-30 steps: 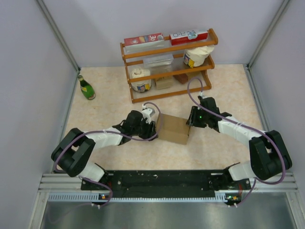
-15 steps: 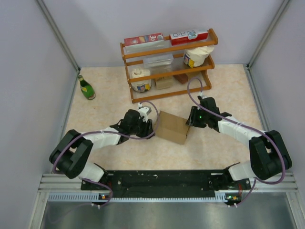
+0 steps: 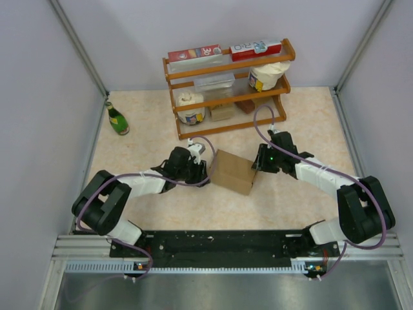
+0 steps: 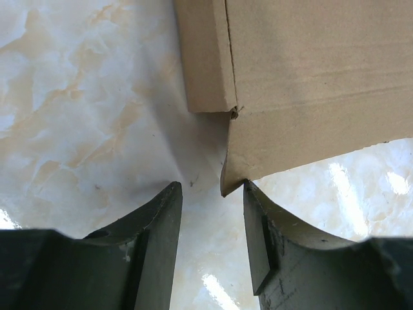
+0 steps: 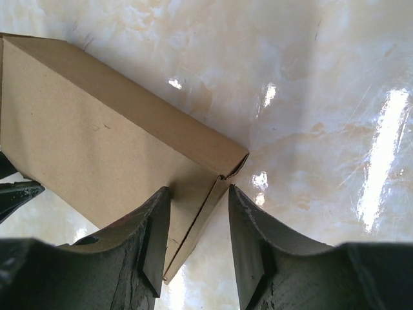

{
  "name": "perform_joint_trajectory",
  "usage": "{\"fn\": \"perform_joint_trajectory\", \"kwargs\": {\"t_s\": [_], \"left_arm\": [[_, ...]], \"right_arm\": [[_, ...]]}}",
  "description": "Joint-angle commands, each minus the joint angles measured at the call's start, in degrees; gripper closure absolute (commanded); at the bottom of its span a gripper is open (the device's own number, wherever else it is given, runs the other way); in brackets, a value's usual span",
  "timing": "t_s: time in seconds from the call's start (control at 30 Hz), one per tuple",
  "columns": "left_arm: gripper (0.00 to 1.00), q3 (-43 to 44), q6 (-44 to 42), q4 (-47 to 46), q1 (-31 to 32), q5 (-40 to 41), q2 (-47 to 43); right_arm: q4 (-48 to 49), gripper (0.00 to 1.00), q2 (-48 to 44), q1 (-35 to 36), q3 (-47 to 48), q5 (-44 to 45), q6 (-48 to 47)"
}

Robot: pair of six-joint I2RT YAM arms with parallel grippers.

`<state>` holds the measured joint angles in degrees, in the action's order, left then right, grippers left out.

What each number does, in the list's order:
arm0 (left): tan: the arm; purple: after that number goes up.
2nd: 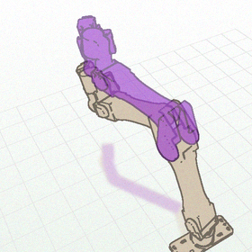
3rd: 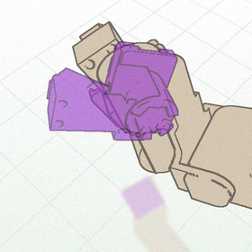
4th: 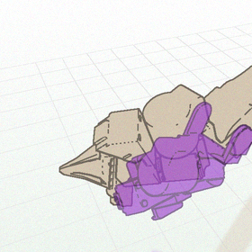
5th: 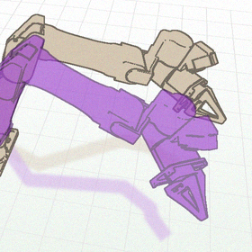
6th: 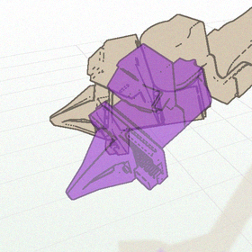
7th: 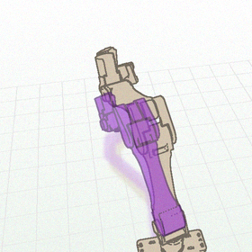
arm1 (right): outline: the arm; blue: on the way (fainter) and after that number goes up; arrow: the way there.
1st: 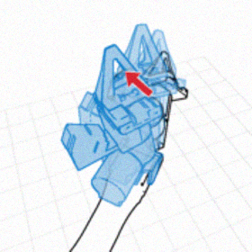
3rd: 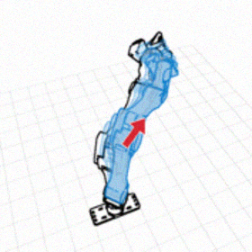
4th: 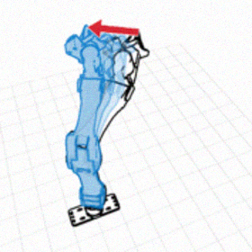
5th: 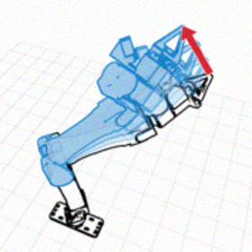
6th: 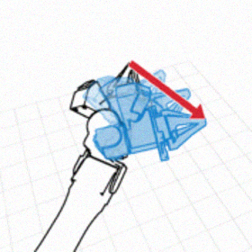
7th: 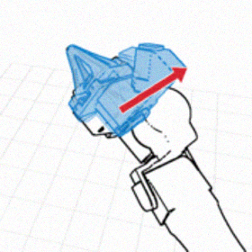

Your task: Fold the paper box

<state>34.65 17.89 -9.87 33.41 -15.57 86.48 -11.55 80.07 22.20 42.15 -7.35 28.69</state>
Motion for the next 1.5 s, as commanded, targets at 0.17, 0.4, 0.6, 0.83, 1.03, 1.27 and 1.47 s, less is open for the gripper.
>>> {"fn": "perform_joint_trajectory", "kwargs": {"t_s": [0.17, 0.4, 0.6, 0.83, 1.03, 1.27, 1.47], "left_arm": [[0.54, 3.8, 1.2, -1.6, -0.5, 0.3, 4.2], [0.55, 5.5, 2.3, -2.3, -0.5, -1.2, 7.0], [0.56, 6.3, 2.6, -2.4, -0.5, -1.8, 8.8], [0.57, 7.2, 2.9, -2.5, -0.5, -2.4, 10.4], [0.57, 6.9, 2.6, -0.1, -0.6, -0.3, 9.4], [0.57, 5.0, 2.5, 3.3, -0.6, 1.3, 4.1], [0.57, 3.6, 2.4, 7.0, -0.7, 2.2, -2.7]], "right_arm": [[-1.1, 0.6, 1.6, -0.7, 0.7, -0.4, -1.4], [-1.1, 0.6, 1.9, -0.7, 0.7, -1.3, -1.9], [-0.9, 0.6, 2.2, -0.8, 0.6, -2.2, -2.0], [-0.8, 0.6, 2.4, -0.7, 0.7, -2.9, -2.2], [-1.3, 0.6, 1.6, -0.7, 0.9, -3.0, -2.1], [-4.4, 0.59, -1.9, -0.7, 2.2, -2.4, -2.6], [-9.0, 0.52, -7.1, -0.8, 4.5, -1.3, -3.6]]}}
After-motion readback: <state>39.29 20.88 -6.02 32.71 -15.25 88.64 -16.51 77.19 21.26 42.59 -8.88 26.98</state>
